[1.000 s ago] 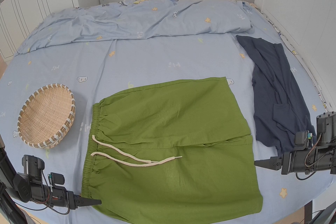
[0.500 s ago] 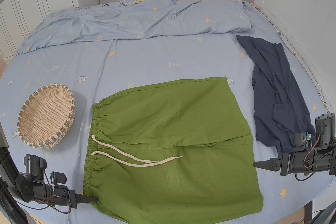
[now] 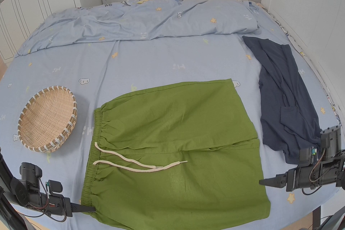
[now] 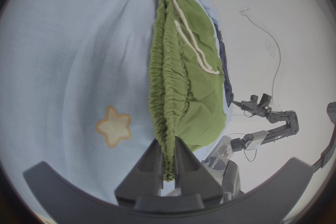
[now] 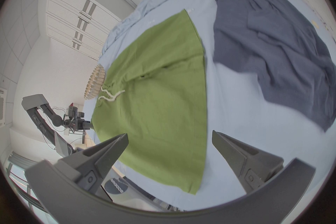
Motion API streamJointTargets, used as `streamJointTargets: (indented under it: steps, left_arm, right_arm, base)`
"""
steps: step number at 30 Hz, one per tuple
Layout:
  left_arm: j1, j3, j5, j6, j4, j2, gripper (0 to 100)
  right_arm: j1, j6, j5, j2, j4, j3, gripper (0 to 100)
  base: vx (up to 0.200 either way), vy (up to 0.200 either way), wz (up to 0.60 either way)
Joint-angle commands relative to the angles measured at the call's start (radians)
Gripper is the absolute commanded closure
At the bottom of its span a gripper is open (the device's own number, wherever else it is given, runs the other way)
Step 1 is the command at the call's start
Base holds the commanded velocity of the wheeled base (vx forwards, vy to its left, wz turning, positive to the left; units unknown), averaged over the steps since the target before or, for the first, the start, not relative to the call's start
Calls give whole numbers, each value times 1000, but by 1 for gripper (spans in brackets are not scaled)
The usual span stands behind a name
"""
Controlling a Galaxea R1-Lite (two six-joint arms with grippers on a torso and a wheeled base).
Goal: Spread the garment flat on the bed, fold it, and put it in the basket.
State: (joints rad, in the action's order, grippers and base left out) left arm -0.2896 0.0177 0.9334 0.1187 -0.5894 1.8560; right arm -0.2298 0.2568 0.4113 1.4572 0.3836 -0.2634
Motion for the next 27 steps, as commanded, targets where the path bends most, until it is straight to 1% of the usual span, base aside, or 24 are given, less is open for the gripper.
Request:
streamJointTargets:
  steps: [1,2,3,4,5,6,7,9,11,16,24,27]
  left_arm:
    - [-71,-16,54,52,86,-112,100]
    - [-65,-16,56,76,103,-110,100]
    - [-65,-16,56,76,103,-110,100]
    - [-60,-16,56,85,109,-107,100]
    - [-60,-16,56,85,108,-106,100]
    - [-62,-16,56,85,108,-106,100]
    - [-63,-16,56,85,100,-106,100]
    - [-63,-15,56,85,98,-106,100]
    - [-60,-12,56,85,98,-107,100]
    - [-59,-13,56,84,98,-107,100]
    - [-57,-12,56,84,98,-107,100]
    - [-57,-10,56,84,98,-107,100]
  right_arm:
    - [-2,-4,11,5,-2,96,0]
    - [0,-4,26,8,-2,116,0]
    - [0,-4,26,8,-2,116,0]
    - [1,-4,60,18,-2,144,0]
    - [3,-4,77,31,-2,156,0]
    - [3,-5,80,34,0,158,0]
    - [9,-10,110,63,12,181,0]
    - [9,-13,135,80,47,205,0]
    - [1,-14,139,107,77,225,0]
    - [-2,-21,138,247,166,260,0]
    - [-6,-28,142,334,244,263,0]
    - [-23,-30,167,396,267,263,0]
  base:
    - [0,0,0]
    - [0,0,0]
    - [0,0,0]
    - [0,0,0]
    - [0,0,0]
    - [0,0,0]
    - [0,0,0]
    - [0,0,0]
    - [0,0,0]
    - [0,0,0]
    - [0,0,0]
    - [0,0,0]
